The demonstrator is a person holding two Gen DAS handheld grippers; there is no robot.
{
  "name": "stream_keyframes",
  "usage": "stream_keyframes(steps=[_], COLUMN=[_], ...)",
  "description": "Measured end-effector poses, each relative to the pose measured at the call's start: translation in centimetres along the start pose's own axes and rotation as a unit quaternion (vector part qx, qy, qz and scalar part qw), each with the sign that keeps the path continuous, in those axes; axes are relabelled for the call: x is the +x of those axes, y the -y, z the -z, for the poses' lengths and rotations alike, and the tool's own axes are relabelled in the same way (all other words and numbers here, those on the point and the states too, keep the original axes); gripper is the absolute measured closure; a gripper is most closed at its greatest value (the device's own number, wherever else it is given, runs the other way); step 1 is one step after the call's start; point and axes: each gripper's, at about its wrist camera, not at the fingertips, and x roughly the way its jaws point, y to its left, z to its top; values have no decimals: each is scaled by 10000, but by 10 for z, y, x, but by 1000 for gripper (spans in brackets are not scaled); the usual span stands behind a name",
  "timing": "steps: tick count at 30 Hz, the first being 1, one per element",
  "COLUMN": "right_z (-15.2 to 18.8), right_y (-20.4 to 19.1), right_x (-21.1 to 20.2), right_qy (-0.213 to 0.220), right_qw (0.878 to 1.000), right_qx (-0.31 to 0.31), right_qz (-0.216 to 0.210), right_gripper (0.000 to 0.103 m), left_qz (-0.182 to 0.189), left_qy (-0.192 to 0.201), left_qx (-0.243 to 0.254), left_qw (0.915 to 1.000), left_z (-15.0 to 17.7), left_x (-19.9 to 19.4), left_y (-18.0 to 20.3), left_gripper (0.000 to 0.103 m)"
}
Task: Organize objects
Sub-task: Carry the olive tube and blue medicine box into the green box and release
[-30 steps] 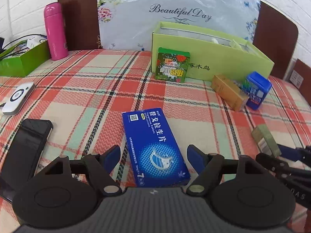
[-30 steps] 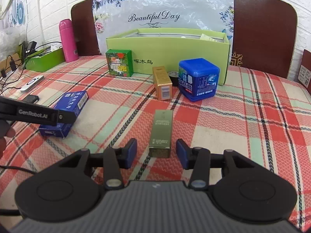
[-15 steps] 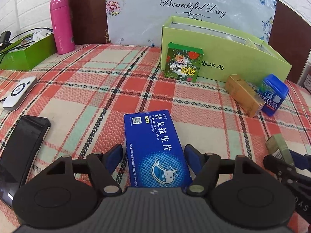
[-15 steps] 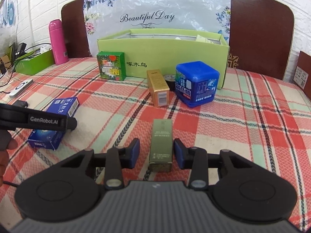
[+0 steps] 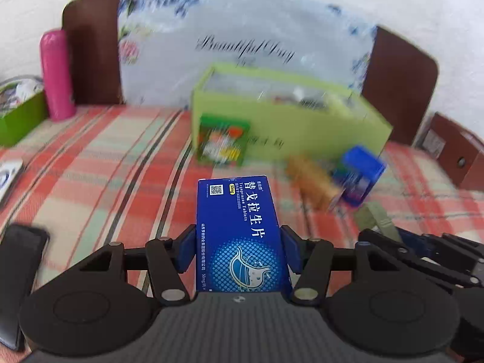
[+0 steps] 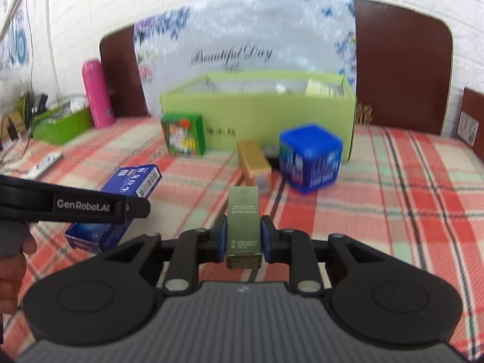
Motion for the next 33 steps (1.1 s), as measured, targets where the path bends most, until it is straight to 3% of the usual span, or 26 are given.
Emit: stream_keyframes(steps=[8, 13, 20, 27, 28, 29, 31, 33], right_z=[-66, -105, -134, -138, -137, -135, -128, -118], right_y=[8, 14, 29, 48, 51, 52, 51, 48], right_x=[-13, -1, 60, 123, 130, 138, 145, 140], right_qy=[1037, 1405, 1309, 1041, 1019, 953, 861, 1016], right_qw=[9942, 9891, 9894, 9916, 9920, 9925, 9911, 9881], right_qx=[-218, -318, -275, -361, -367, -416, -618, -706], right_qz=[170, 306, 564, 676, 653, 647, 811, 918], right_gripper=[81, 81, 81, 80, 76, 58, 45, 37], left_qz=[536, 518, 448, 448, 365, 164, -63, 21], left_qy=[825, 1148, 1019, 945, 922, 862, 791, 898], left_qx=[49, 20, -10, -17, 37, 113, 232, 205], left_qw=[9951, 9920, 9938, 9945, 9951, 9961, 9966, 9958], left_z=[-72, -109, -141, -145, -143, -140, -135, -128], left_x=[-15, -2, 55, 115, 120, 124, 123, 114], left_y=[15, 17, 16, 14, 14, 15, 12, 7], left_gripper=[42, 42, 42, 38, 29, 27, 27, 27])
